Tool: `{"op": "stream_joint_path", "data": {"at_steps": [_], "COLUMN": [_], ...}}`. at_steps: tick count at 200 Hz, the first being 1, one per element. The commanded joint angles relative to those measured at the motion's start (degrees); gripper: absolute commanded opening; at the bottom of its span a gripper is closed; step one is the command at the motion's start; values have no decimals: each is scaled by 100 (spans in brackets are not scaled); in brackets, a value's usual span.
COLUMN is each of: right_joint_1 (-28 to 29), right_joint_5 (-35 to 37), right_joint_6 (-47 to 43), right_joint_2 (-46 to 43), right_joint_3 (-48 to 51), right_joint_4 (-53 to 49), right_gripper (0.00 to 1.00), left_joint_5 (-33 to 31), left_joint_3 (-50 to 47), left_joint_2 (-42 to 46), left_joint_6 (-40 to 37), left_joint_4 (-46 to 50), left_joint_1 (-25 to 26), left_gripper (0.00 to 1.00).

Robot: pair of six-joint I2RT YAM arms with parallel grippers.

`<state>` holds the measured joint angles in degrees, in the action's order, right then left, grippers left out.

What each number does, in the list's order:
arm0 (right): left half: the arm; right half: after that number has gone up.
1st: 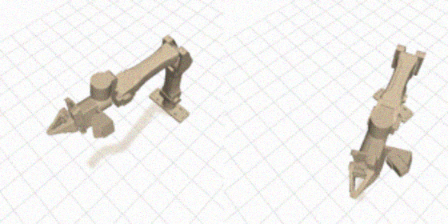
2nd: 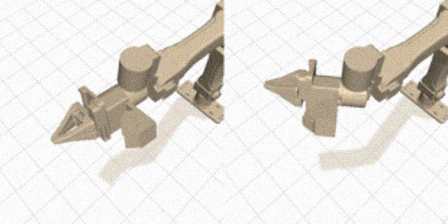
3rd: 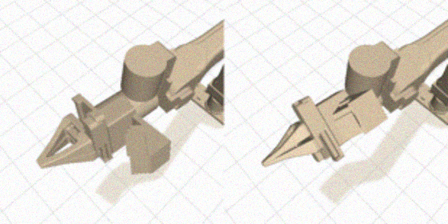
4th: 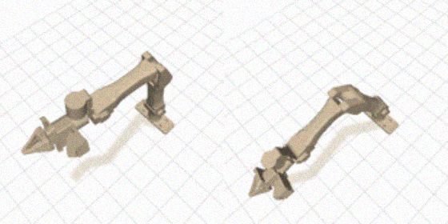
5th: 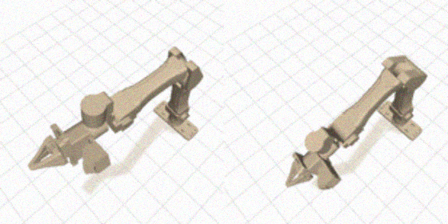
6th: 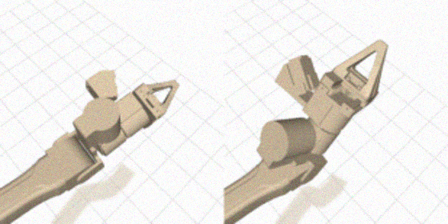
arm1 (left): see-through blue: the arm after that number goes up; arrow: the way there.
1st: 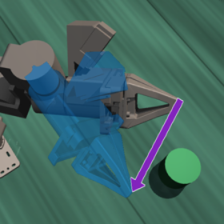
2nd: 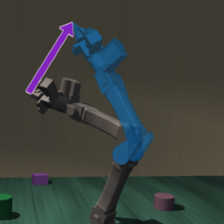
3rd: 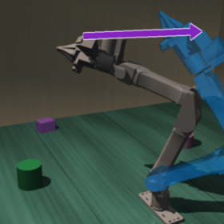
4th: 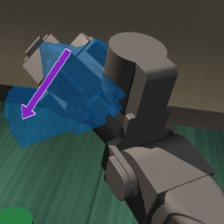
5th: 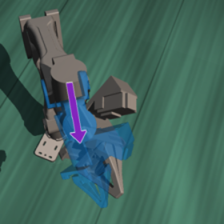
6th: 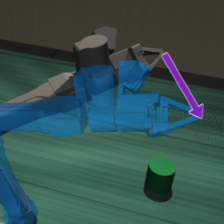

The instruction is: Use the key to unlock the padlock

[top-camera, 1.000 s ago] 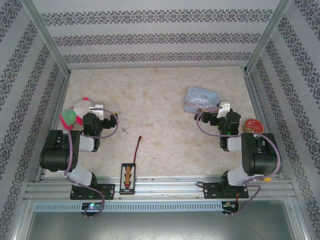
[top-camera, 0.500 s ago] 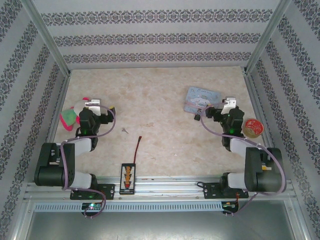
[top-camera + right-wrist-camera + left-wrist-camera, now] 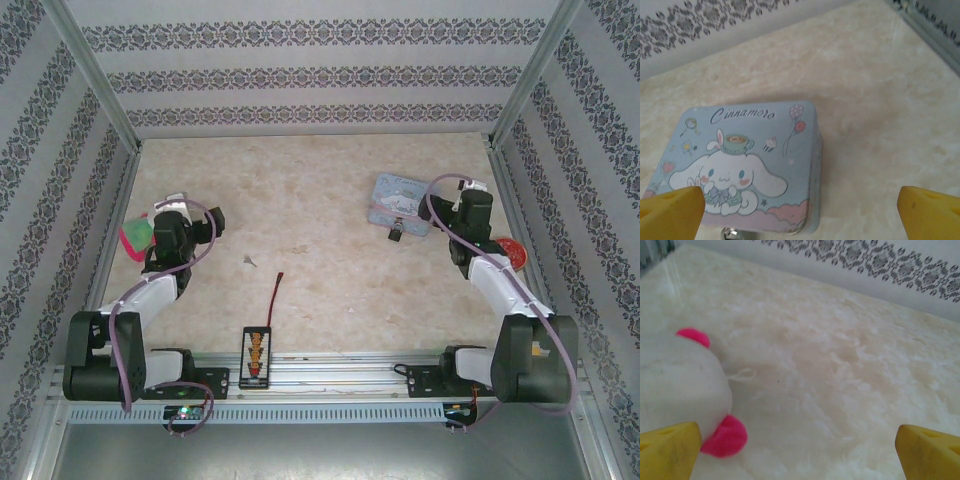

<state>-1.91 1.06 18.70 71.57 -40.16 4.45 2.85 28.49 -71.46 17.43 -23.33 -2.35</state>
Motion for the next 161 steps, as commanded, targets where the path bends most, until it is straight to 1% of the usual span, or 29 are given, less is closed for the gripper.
{"op": "stream_joint_path", "data": {"at_steps": [1, 33, 64, 87, 104, 127, 144, 161], "right_joint_1": [154, 344, 638, 639, 613, 482, 375, 260], "right_joint_5": [126, 112, 412, 509, 518, 401, 206, -3], "right_joint_6": [424, 541, 554, 525, 498, 587, 680, 784], "right_joint_2": [156, 309, 347, 531, 754, 1103, 1340, 1582], "right_joint_3": [-347, -621, -794, -991, -1214, -1616, -1827, -2022], "right_joint_4": [-1114, -1502, -1737, -1920, -2019, -2191, -2189, -2195], "right_gripper": [98, 98, 98, 98, 98, 98, 98, 98], "left_joint_5": [114, 287, 262, 284, 362, 594, 641, 701], "left_joint_3": [144, 242, 509, 655, 751, 1062, 1373, 1806], "left_joint_2": [265, 521, 552, 521, 469, 158, -219, -754], "left_joint_6": [705, 1101, 1069, 971, 963, 1178, 1440, 1665], "left_joint_4": [878, 1685, 2597, 2866, 2792, 2396, 1897, 1417], "left_joint_1": [31, 156, 666, 955, 1054, 1175, 1454, 1819], "left_gripper": [99, 99, 99, 99, 99, 99, 100, 99]}}
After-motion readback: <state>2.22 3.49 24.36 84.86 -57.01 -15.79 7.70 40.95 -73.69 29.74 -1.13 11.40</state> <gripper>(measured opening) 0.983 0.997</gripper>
